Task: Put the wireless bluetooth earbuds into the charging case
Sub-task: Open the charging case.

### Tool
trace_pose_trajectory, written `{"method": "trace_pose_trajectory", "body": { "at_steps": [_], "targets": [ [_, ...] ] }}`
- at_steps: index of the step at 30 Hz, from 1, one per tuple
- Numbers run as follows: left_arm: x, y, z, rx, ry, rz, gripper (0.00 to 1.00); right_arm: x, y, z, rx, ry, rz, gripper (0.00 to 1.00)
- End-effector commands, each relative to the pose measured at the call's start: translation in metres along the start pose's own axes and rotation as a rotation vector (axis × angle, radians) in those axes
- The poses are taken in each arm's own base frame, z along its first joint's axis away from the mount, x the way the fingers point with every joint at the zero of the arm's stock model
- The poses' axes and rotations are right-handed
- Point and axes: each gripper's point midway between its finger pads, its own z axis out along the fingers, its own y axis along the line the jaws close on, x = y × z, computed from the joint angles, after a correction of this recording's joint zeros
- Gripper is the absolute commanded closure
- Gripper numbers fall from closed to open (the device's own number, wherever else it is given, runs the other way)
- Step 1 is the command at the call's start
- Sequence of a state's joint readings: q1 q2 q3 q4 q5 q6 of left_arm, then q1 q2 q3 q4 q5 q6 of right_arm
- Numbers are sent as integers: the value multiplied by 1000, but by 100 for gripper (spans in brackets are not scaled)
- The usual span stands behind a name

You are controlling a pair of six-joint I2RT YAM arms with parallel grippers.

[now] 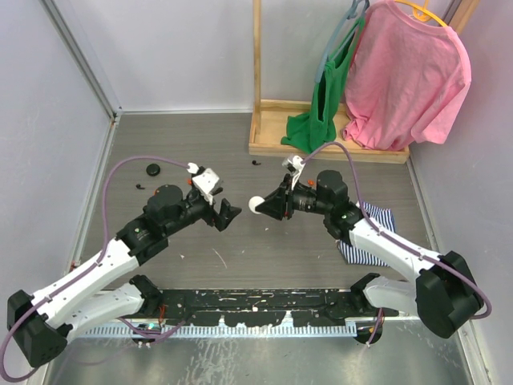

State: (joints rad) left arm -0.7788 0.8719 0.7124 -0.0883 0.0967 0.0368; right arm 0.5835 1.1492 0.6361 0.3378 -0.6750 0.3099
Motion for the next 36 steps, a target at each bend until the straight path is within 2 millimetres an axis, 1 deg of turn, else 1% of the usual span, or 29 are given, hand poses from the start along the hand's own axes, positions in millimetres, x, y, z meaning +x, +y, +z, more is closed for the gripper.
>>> {"method": "trace_pose_trajectory", "body": {
  "at_steps": [1, 10, 15, 18, 23, 28, 36],
  "targets": [
    [-37, -17, -5, 123, -167, -187, 20, -32, 25, -5, -115, -134, -113, 98],
    [-50, -23, 0, 179, -218, -273, 20, -32, 38, -9, -197, -197, -188, 98],
    [-55, -33, -1, 239, -231, -291, 22, -32, 46, -13, -247, -241, -252, 97],
    [-53, -35, 1, 254, -220, -290, 23, -33, 53, -16, -281, -258, -283, 98],
    [-46, -37, 8, 267, -198, -298, 23, -33, 61, -16, -327, -241, -300, 98],
    [-43, -38, 13, 276, -185, -305, 23, -31, 63, -16, -351, -225, -302, 98],
    [-41, -39, 14, 290, -180, -307, 23, -33, 67, -19, -359, -240, -318, 98]
  ]
}}
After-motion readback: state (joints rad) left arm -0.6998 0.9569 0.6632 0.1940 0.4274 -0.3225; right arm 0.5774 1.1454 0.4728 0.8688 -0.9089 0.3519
